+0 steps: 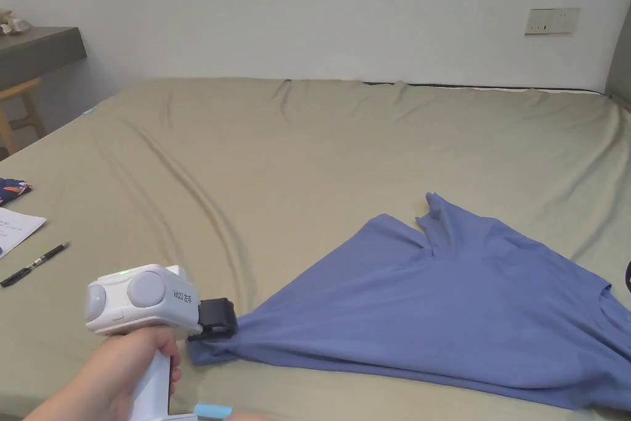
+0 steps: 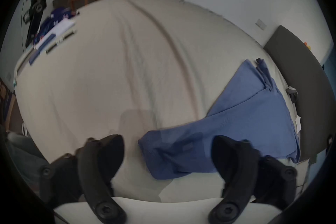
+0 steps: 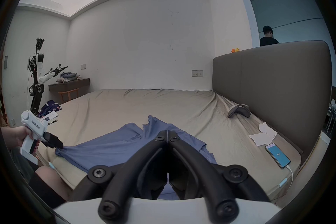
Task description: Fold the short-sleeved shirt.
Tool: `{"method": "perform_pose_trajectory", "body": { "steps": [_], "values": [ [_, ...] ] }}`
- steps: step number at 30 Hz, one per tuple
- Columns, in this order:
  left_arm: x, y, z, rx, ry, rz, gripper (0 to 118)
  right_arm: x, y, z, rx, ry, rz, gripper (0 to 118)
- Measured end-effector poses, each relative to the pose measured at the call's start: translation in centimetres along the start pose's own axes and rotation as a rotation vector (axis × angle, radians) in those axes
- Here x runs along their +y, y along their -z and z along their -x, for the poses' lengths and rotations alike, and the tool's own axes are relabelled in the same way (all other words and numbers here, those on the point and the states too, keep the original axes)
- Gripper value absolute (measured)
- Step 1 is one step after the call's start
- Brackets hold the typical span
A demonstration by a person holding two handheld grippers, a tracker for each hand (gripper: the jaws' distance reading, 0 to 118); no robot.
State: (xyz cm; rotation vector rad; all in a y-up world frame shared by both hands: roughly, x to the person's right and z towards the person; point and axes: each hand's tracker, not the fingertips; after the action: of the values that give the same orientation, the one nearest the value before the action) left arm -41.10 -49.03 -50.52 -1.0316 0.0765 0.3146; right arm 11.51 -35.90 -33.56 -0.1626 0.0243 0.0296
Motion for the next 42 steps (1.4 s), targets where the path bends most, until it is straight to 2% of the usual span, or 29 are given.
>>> {"method": "perform_pose_trajectory", "body": {
  "steps": [1,3,4,5,6,7,9,14,18,21,22,23,24,25,26,27,28,29,30,34,39,41,42],
  "values": [
    [0.0,0.5,0.1,0.0,0.001,0.011,76,0.0,0.0,0.0,-0.001,0.0,0.002,0],
    [-0.3,1.2,-0.1,0.025,0.02,0.017,71,0.1,0.0,0.0,-0.008,-0.003,0.007,0],
    [-0.7,1.0,-0.5,0.029,0.062,-0.004,64,0.1,0.0,-0.1,-0.011,-0.001,0.01,0],
    [-0.7,0.6,-0.8,0.039,0.099,-0.028,43,0.1,0.0,-0.1,-0.012,0.003,0.014,0],
    [-0.6,0.4,-0.9,0.034,0.106,-0.048,6,0.1,0.0,-0.1,-0.013,0.007,0.017,0],
    [-0.5,0.0,-0.8,0.016,0.09,-0.078,0,-0.2,0.2,-0.7,-0.015,0.011,0.021,0],
    [-0.4,-1.0,-0.8,-0.036,0.041,-0.108,0,-0.3,0.3,-1.0,-0.016,0.014,0.026,0],
    [-2.2,-5.7,-4.2,-0.049,0.262,-0.254,0,-0.5,1.0,-0.9,-0.004,0.009,0.06,0],
    [-3.2,-9.2,-5.9,-0.155,0.24,-0.33,0,-0.2,3.5,-1.9,0.011,0.037,0.129,0],
    [-3.0,-11.2,-7.0,-0.165,0.274,-0.416,0,0.0,7.0,-3.3,-0.003,0.033,0.147,0],
    [-3.2,-11.7,-7.3,-0.174,0.285,-0.442,0,0.1,9.2,-3.8,0.019,0.009,0.211,0],
    [-3.2,-12.0,-7.6,-0.175,0.284,-0.456,0,-0.2,11.3,-4.8,-0.008,0.031,0.28,0],
    [-2.3,-11.5,-6.9,-0.18,0.274,-0.454,0,0.0,13.1,-5.3,-0.019,-0.04,0.201,0],
    [-2.1,-11.3,-6.7,-0.192,0.271,-0.46,0,0.0,15.6,-6.2,-0.024,-0.039,0.212,2],
    [-2.0,-11.3,-6.8,-0.203,0.272,-0.461,0,-0.2,18.2,-7.0,-0.009,-0.032,0.246,9],
    [-2.0,-11.2,-6.9,-0.205,0.275,-0.452,0,-0.7,20.7,-7.8,0.0,0.003,0.306,29],
    [-2.1,-11.0,-7.1,-0.209,0.279,-0.444,0,-1.2,23.8,-8.6,0.001,0.002,0.377,72],
    [-1.9,-10.7,-7.1,-0.211,0.285,-0.437,0,-1.8,26.6,-9.2,-0.007,0.001,0.441,99],
    [-1.9,-10.5,-7.1,-0.207,0.285,-0.431,0,-2.4,28.7,-9.5,-0.007,-0.006,0.488,112],
    [-1.5,-10.0,-6.9,-0.2,0.278,-0.412,0,-4.1,36.1,-9.2,0.036,-0.075,0.558,109],
    [-1.1,-9.4,-6.3,-0.204,0.251,-0.392,0,-6.6,42.1,-8.1,0.08,-0.119,0.646,109],
    [-1.0,-9.1,-6.1,-0.199,0.258,-0.379,0,-8.1,43.5,-7.4,0.046,-0.221,0.677,103],
    [-0.9,-9.0,-6.1,-0.198,0.258,-0.372,0,-8.7,43.8,-7.3,0.042,-0.245,0.69,99]
  ]
}}
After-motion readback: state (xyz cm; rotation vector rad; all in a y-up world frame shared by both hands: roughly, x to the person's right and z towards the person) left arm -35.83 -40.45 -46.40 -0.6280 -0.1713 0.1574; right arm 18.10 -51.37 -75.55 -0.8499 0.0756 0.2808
